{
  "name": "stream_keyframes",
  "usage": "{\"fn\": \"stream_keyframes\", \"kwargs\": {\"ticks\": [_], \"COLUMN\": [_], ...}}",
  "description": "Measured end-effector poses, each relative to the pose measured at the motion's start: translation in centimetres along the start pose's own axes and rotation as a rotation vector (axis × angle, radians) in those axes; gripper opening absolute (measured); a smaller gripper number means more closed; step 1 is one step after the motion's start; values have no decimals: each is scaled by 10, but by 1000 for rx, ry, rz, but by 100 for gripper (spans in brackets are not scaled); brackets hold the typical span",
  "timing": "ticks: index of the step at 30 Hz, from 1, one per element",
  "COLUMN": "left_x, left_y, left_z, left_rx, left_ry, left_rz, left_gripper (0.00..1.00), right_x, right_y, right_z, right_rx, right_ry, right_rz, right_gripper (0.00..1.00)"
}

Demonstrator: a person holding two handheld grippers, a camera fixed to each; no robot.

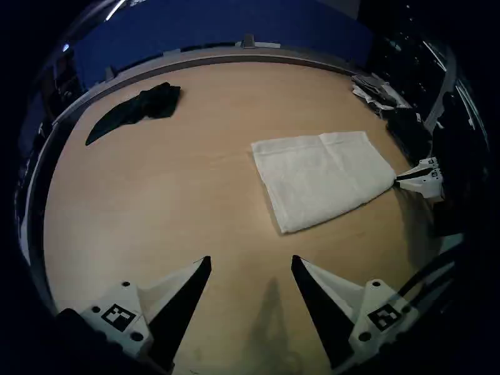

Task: Fold towel

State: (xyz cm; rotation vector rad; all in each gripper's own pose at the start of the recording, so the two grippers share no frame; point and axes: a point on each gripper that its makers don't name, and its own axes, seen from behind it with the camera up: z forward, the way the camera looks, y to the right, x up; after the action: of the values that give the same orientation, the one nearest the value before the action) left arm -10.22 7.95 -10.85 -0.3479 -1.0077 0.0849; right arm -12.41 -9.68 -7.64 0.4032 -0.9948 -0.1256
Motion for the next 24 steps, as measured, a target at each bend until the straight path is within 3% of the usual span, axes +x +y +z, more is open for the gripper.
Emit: {"fn": "stream_keyframes", "kwargs": {"ticks": [14,24], "left_x": [0,-1], "left_y": [-1,-7], "left_z": [-3,-9], "left_rx": [2,10], "left_ry": [2,14], "left_rz": [-1,-11], "left_gripper": [95,95], "right_x": [20,64], "right_y": [-5,-19], "right_z": [-16,-26], "right_rx": [4,17], "right_ry": [42,99], "right_rz": [-27,-84], "right_gripper": [2,2]}}
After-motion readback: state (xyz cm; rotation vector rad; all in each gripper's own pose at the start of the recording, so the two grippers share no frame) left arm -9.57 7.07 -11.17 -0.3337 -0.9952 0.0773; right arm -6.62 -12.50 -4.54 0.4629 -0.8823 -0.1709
